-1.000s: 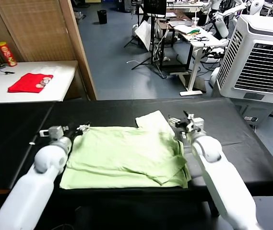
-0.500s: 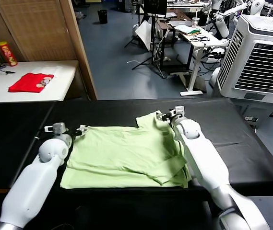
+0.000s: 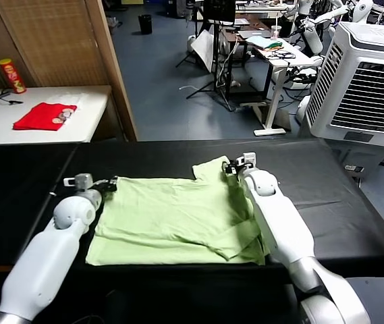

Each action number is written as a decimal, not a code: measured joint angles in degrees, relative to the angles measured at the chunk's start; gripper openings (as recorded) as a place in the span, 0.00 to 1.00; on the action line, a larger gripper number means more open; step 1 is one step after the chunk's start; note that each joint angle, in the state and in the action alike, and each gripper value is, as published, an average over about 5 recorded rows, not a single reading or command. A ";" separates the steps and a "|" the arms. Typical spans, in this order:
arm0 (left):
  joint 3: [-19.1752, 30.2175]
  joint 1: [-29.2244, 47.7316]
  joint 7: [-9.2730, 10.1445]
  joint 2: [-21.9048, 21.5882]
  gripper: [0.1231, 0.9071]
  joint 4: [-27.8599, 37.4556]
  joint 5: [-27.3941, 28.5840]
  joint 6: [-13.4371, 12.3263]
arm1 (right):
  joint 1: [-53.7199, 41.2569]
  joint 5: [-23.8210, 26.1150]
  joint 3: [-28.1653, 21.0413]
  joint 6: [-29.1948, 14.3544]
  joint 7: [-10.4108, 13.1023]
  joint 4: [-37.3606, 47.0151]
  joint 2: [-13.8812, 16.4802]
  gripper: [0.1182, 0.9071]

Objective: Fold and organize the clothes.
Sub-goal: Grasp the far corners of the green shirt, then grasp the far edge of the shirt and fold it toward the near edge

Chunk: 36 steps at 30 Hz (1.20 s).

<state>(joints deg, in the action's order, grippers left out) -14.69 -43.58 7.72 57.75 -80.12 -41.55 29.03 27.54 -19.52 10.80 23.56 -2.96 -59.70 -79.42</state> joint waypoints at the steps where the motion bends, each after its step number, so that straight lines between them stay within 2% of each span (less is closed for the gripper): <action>1: -0.14 -0.16 -0.20 0.00 0.01 -0.26 0.05 -0.07 | 0.50 0.27 0.18 -0.85 -0.02 -0.92 0.23 0.00; 7: -2.20 -1.76 -1.10 0.26 0.01 -2.94 0.13 -0.56 | 4.86 0.21 1.39 -5.18 0.01 -7.85 1.78 0.00; 11: -3.60 -3.19 -1.39 0.03 0.01 -4.94 0.18 -0.98 | 8.24 -0.78 2.08 -5.98 0.12 -12.96 3.07 0.00; 14: -4.53 -4.49 -1.45 -0.37 0.01 -6.31 0.30 -1.16 | 10.97 -1.95 2.70 -4.41 0.61 -17.33 4.41 0.00; 20: -6.78 -8.72 -0.55 -2.29 0.01 -11.40 0.17 -1.71 | 17.09 -5.70 4.08 2.02 4.09 -27.04 7.63 0.00; 26: -8.76 -14.14 1.63 -4.23 0.01 -18.07 0.41 -1.78 | 20.53 -4.64 4.37 3.05 4.30 -31.40 8.42 0.00; 36: -9.07 -16.26 2.04 -4.31 0.01 -21.29 -0.06 -1.40 | 25.42 -5.11 6.70 6.13 6.64 -37.96 11.15 0.00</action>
<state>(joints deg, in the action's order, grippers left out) -23.76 -59.84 9.76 53.43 -101.42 -41.61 27.63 52.96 -24.63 17.50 29.69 3.68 -97.66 -68.28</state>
